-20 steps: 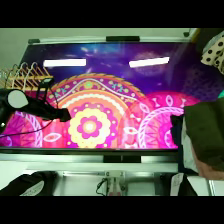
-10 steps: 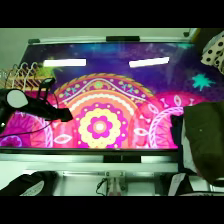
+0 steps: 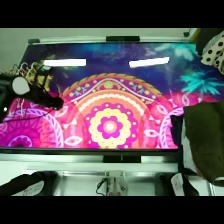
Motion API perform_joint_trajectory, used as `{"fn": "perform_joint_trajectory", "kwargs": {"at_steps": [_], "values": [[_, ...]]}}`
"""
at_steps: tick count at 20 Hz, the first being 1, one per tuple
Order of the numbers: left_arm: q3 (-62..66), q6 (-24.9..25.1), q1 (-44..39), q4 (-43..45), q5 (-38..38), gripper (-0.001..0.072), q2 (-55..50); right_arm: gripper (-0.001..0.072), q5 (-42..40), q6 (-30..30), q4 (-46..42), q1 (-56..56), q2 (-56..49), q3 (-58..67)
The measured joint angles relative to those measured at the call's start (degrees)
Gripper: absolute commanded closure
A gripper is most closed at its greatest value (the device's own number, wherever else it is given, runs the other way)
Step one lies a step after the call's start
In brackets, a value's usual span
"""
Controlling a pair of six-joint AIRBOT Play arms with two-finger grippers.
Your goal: Fold the shirts.
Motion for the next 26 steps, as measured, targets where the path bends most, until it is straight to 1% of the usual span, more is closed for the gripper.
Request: {"fn": "perform_joint_trajectory", "kwargs": {"at_steps": [1,2,5,7,8,11,13,15,20,26], "values": [[3.4,0.0,-0.4,1.9,-1.4,0.0114,-2.4,0.0068,-0.4,2.1,-1.9,9.5,-2.3,1.5],[6.4,0.0,-1.0,3.6,-2.7,0.0034,-4.7,0.0068,-0.6,4.2,-5.8,19.9,-4.8,2.6],[12.5,-0.1,-3.1,6.7,-6.1,0.0032,-10.0,0.0068,1.5,9.7,-19.1,46.7,-14.6,4.7],[13.9,-1.7,-4.4,8.0,-7.3,0.0033,-11.8,0.0068,4.5,11.2,-23.1,57.7,-21.7,6.6],[13.9,-2.3,-5.0,8.2,-7.6,0.0033,-12.3,0.0068,6.0,11.6,-23.6,61.1,-24.9,7.7],[13.2,-3.4,-7.0,8.9,-8.1,0.0037,-13.0,0.0068,8.2,12.4,-20.5,64.9,-30.0,9.6],[12.4,-3.9,-8.3,9.3,-7.4,0.0037,-13.1,0.0068,8.5,12.8,-15.6,64.6,-31.6,10.1],[11.9,-4.1,-9.2,9.3,-6.1,0.0037,-13.3,0.0068,8.6,12.1,-12.7,63.9,-32.3,10.4],[11.4,-4.4,-9.8,9.5,-4.7,0.0037,-13.5,0.0068,8.6,10.2,-9.6,63.1,-33.1,10.7],[11.3,-4.4,-9.9,9.5,-4.3,0.0037,-13.6,0.0068,8.6,9.8,-8.7,63.0,-33.2,10.7]]}}
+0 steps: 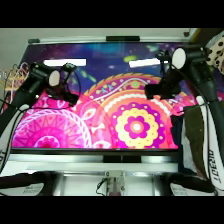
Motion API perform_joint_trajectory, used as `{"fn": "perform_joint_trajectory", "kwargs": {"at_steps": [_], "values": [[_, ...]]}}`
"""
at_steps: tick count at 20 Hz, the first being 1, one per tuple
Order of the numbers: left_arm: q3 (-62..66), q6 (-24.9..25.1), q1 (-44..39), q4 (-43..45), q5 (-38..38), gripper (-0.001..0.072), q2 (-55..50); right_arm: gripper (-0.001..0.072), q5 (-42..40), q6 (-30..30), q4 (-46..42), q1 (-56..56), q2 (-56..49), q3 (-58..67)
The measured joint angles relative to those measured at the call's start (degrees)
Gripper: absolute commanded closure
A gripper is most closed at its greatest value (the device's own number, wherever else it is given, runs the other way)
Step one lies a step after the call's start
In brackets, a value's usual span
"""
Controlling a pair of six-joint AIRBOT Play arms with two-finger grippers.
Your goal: Fold the shirts.
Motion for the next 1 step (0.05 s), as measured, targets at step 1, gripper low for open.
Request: {"fn": "perform_joint_trajectory", "kwargs": {"at_steps": [1], "values": [[0.0,0.0,0.0,0.0,0.0,0.0037,0.0,0.0068,0.0,0.0,0.0,0.0,0.0,0.0]]}}
